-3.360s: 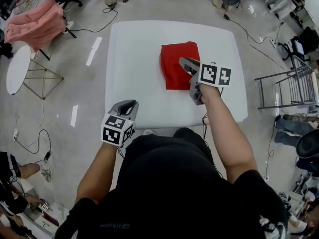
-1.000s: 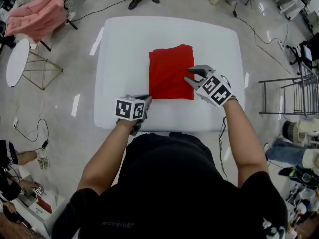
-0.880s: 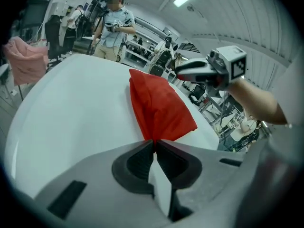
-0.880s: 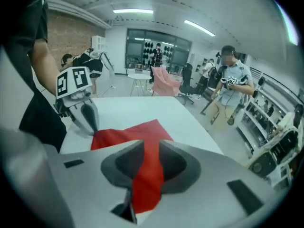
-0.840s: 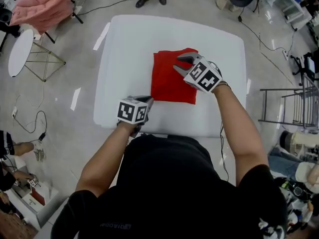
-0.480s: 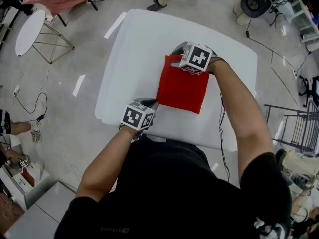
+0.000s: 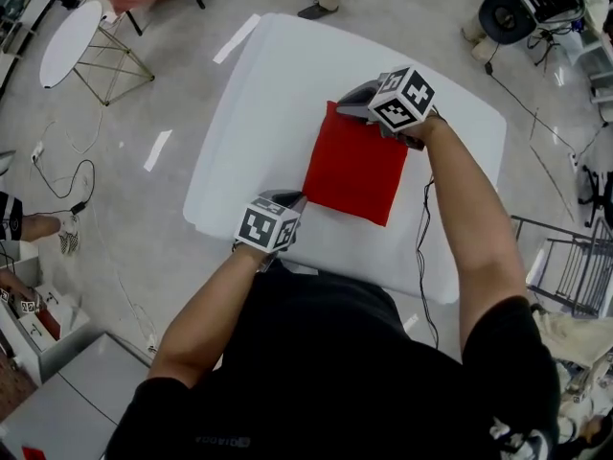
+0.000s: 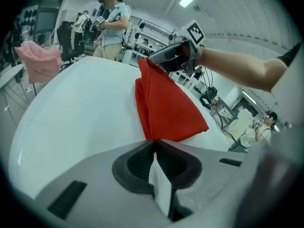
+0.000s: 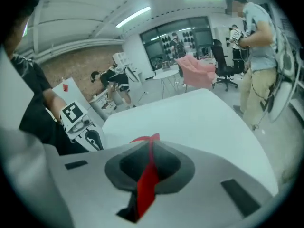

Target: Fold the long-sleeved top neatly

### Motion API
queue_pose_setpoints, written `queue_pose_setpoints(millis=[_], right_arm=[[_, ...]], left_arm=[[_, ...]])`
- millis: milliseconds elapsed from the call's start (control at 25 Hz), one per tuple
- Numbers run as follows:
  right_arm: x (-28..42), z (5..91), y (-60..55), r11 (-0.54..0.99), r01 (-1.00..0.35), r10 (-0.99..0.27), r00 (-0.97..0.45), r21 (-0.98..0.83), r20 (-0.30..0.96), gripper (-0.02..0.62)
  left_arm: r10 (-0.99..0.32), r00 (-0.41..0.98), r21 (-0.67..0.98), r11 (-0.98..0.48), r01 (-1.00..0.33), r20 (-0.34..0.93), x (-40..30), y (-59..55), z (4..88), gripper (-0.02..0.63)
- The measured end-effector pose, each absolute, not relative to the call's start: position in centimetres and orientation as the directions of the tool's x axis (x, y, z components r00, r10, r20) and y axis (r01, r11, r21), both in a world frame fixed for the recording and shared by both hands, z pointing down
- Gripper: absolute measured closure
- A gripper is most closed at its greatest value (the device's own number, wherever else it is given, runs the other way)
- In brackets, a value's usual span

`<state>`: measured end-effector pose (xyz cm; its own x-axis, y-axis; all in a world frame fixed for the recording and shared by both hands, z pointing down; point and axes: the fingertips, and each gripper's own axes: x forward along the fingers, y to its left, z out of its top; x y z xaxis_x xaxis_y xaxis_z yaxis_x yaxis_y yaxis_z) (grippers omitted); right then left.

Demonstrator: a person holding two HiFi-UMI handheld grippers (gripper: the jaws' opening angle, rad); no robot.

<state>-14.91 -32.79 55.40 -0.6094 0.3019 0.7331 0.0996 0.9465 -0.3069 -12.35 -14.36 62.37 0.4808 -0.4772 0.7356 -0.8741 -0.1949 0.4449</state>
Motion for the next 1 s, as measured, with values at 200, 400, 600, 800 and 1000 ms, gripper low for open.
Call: queue_pose_setpoints(millis=[200,400,600,800,1000], right_arm=[[-16.0,58.6,-33.4,0.949,-0.038,0.226,-0.615,-0.314,0.756,0.560],[-16.4,61.3,-34.1,0.963,-0.084,0.168,-0.560,-0.258,0.811,0.554],[-16.8,62.4,-34.5,0.965,-0.101,0.154,-0.523,-0.240,0.839,0.511],[-15.9,59.8,-35.9,0.989,-0.027,0.110,-0.501,-0.143,0.858,0.450],[-13.9,54.1,-37.9,0.998,-0.050,0.007,-0.620,-0.048,0.784,0.448]], left_arm=[[-0.447,0.468,0.470,-0.115,-0.875,0.762,-13.3,-13.8,63.6,0.584],[-0.449,0.465,0.473,-0.103,-0.875,0.763,-13.3,-14.0,64.0,0.584],[-0.444,0.474,0.483,-0.100,-0.870,0.761,-13.7,-13.9,64.1,0.584],[-0.463,0.524,0.538,-0.113,-0.835,0.715,-14.8,-14.0,63.4,0.583],[-0.432,0.529,0.546,-0.097,-0.832,0.730,-15.7,-13.3,63.9,0.583]])
